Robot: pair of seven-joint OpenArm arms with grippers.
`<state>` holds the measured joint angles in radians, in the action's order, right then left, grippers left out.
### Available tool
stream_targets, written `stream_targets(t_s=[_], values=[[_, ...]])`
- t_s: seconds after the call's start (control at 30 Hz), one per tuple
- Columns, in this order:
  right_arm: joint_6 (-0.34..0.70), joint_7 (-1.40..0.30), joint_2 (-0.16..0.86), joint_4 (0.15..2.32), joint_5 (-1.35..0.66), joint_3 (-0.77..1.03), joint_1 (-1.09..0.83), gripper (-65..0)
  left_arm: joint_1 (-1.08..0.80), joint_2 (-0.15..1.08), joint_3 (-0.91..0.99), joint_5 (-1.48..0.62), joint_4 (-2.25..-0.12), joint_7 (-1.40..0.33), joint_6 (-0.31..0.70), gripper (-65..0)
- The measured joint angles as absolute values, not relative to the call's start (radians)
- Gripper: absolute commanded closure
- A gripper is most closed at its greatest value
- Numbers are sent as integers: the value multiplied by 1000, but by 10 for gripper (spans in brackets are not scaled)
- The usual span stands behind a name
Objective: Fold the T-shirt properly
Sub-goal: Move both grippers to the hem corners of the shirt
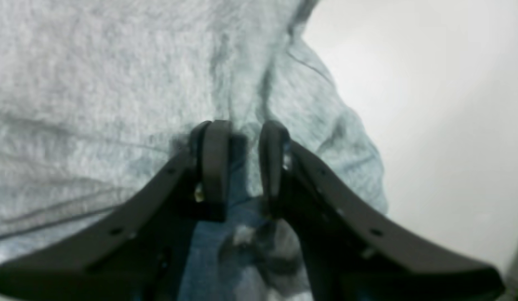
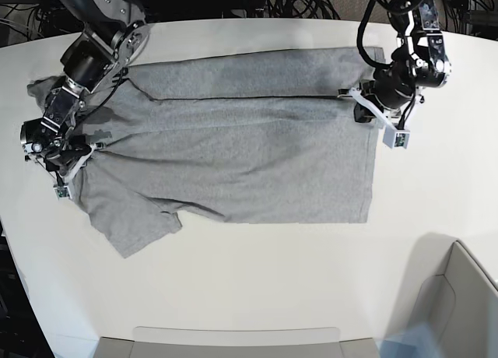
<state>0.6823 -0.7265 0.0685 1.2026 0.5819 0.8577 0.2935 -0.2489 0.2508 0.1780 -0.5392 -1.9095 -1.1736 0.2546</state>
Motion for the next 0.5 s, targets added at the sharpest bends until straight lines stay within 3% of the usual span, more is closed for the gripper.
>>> stream_targets(t_s=[0.27,0.5], values=[[683,-855,1,1412,651,860,253,-170,-206,249,178,-539,-1909,-1174,255,0],[683,-830,14,1481,643,702,342,-353,-213,249,178,-538,-1905,-1174,255,0]])
